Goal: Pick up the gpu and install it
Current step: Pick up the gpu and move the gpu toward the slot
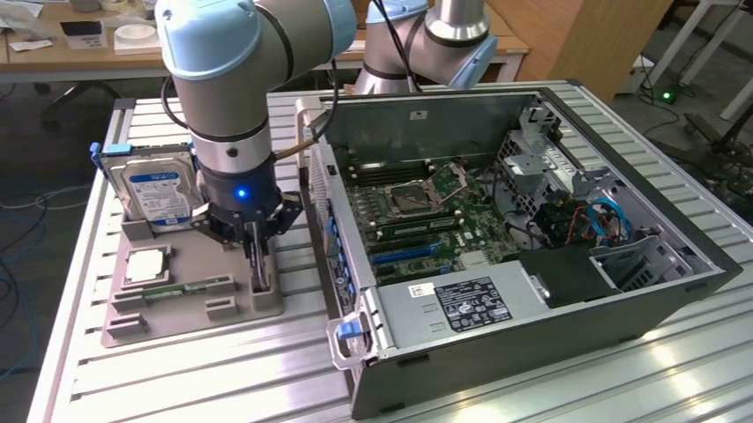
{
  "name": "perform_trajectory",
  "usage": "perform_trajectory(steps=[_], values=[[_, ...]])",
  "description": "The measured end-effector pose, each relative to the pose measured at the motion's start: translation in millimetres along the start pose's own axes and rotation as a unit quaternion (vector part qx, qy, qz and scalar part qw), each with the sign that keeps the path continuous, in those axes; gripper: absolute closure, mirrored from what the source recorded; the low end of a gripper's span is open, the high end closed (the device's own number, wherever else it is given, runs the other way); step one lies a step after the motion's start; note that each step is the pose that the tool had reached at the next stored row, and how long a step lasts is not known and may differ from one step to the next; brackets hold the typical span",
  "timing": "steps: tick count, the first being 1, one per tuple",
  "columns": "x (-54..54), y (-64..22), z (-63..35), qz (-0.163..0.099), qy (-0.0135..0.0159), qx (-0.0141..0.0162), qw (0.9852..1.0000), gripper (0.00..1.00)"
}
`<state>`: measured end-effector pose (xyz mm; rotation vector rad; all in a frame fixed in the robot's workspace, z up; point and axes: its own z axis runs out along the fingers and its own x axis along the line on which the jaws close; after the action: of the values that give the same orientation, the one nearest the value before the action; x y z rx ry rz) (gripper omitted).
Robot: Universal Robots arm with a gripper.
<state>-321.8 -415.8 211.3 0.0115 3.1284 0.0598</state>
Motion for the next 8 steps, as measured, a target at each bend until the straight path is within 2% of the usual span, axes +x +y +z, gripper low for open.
perform_trajectory(steps=[8], values=[[0.0, 0.0, 0.0, 0.0, 0.0, 0.0, 1.0, 0.72]])
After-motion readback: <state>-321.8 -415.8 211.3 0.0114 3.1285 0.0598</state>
